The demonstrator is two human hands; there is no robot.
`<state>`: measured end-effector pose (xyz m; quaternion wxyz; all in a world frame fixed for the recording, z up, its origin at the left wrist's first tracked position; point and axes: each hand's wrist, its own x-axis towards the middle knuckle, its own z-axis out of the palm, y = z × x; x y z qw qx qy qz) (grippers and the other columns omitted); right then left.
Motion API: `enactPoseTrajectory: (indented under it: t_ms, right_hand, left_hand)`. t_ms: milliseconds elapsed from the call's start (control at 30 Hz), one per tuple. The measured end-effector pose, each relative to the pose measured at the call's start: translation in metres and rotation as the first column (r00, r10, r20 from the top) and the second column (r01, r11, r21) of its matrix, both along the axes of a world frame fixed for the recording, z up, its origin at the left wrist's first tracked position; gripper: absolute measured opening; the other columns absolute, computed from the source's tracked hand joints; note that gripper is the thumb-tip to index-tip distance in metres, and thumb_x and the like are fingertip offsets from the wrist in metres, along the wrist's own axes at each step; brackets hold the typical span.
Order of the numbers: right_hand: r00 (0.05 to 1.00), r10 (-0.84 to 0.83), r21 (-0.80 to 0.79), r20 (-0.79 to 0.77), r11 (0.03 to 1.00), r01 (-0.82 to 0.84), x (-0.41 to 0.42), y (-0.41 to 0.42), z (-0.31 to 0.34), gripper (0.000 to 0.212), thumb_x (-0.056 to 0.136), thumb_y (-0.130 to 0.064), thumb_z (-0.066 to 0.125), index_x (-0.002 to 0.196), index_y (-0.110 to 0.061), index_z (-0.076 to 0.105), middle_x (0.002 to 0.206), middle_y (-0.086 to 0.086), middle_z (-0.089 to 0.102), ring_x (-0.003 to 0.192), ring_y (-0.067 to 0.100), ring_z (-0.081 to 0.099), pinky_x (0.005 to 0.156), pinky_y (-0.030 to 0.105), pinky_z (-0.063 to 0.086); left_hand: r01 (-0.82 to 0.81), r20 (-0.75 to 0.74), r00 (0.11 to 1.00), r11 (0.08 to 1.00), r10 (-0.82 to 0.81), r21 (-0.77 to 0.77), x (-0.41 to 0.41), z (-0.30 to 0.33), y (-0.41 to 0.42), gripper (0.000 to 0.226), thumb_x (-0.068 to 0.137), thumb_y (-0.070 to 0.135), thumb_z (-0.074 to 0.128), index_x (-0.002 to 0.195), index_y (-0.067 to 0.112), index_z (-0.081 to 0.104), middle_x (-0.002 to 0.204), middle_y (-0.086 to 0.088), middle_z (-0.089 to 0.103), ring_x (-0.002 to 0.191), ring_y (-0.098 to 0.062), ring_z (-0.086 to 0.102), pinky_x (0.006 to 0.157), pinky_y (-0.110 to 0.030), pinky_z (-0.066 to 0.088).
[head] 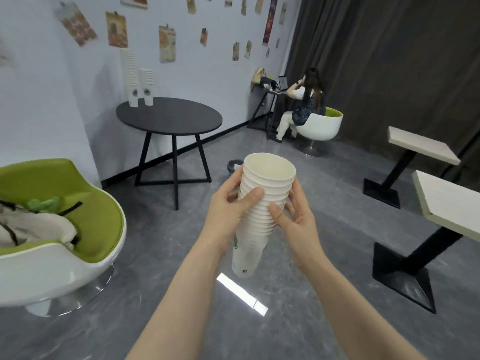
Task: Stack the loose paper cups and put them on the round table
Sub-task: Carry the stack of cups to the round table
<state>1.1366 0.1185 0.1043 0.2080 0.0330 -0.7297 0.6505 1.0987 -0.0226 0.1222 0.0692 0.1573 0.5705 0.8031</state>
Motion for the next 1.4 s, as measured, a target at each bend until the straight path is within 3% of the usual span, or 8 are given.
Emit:
enactPoseTrajectory:
  t_ms: [200,333,567,667,800,1033,1233,1400]
  right_hand:
    - [0.992,0.123,0.008,0.018,0.992,-0.123,-0.117,0.023,-0.003,0.073,0.086,-0.021,0.068,0.146,-0.038,0.031,0.141,-0.018,0.048,0.126,0.004,0.049,0.095,0.023,0.047]
    - [0.985,0.172,-0.015,0.030,0.985,-0.172,-0.203,0.017,-0.010,0.075,0.079,-0.027,0.068,0.145,-0.039,0.033,0.141,-0.015,0.049,0.126,0.005,0.049,0.090,0.016,0.048]
    - [0.977,0.212,-0.058,0.027,0.976,-0.210,-0.353,-0.020,-0.016,0.077,0.078,-0.025,0.067,0.146,-0.034,0.034,0.140,-0.009,0.051,0.127,0.015,0.050,0.106,0.042,0.042]
    - [0.977,0.212,-0.057,0.020,0.976,-0.211,-0.421,-0.038,-0.012,0.076,0.078,-0.026,0.067,0.146,-0.035,0.034,0.139,-0.010,0.052,0.125,0.012,0.052,0.103,0.038,0.046]
    - [0.976,0.217,-0.139,0.007,0.967,-0.214,-0.500,-0.047,-0.010,0.075,0.078,-0.021,0.067,0.145,-0.033,0.035,0.136,-0.009,0.056,0.120,0.009,0.055,0.093,0.021,0.049]
    - [0.971,0.235,-0.168,0.042,0.960,-0.225,-0.639,-0.029,-0.011,0.075,0.078,-0.022,0.068,0.144,-0.037,0.035,0.140,-0.006,0.052,0.128,0.019,0.050,0.106,0.054,0.040]
    - [0.950,0.310,-0.108,0.038,0.946,-0.305,-0.771,-0.001,-0.012,0.075,0.081,-0.022,0.070,0.145,-0.034,0.035,0.140,-0.008,0.052,0.128,0.015,0.050,0.109,0.049,0.038]
    - [0.920,0.389,-0.062,0.043,0.920,-0.386,-0.872,0.012,-0.008,0.075,0.078,-0.025,0.069,0.145,-0.036,0.036,0.137,-0.011,0.054,0.123,0.012,0.054,0.107,0.043,0.042]
  left_hand:
    - [-0.118,0.007,0.993,0.993,0.118,-0.014,-0.101,-0.004,0.017,0.053,0.083,0.020,0.072,0.130,0.037,0.057,0.120,0.008,0.068,0.112,-0.010,0.062,0.100,-0.039,0.048]
    - [-0.163,-0.008,0.987,0.986,0.163,-0.020,-0.179,-0.012,0.012,0.048,0.081,0.021,0.073,0.122,0.042,0.059,0.117,0.014,0.068,0.108,-0.004,0.063,0.091,-0.028,0.052]
    - [-0.223,-0.003,0.975,0.974,0.223,-0.025,-0.325,-0.019,-0.024,0.045,0.082,0.018,0.073,0.118,0.042,0.060,0.109,0.018,0.070,0.098,0.004,0.065,0.072,-0.012,0.052]
    - [-0.205,-0.020,0.979,0.977,0.204,-0.060,-0.395,-0.012,-0.044,0.046,0.082,0.022,0.073,0.121,0.041,0.059,0.110,0.019,0.070,0.099,0.004,0.064,0.070,-0.010,0.050]
    - [-0.187,-0.013,0.982,0.979,0.187,-0.081,-0.481,-0.011,-0.051,0.054,0.076,0.033,0.074,0.126,0.043,0.057,0.115,0.020,0.068,0.104,0.005,0.062,0.072,-0.011,0.050]
    - [-0.188,-0.021,0.982,0.980,0.187,-0.062,-0.619,-0.014,-0.033,0.045,0.077,0.036,0.072,0.118,0.048,0.059,0.115,0.021,0.067,0.106,0.006,0.061,0.077,-0.011,0.051]
    - [-0.277,-0.019,0.961,0.961,0.276,-0.027,-0.733,-0.017,-0.004,0.046,0.081,0.042,0.066,0.126,0.045,0.055,0.120,0.023,0.064,0.109,0.008,0.058,0.079,-0.010,0.049]
    - [-0.387,0.005,0.922,0.920,0.388,-0.064,-0.817,-0.014,0.009,0.044,0.083,0.047,0.060,0.126,0.053,0.050,0.122,0.028,0.061,0.111,0.010,0.056,0.099,-0.030,0.046]
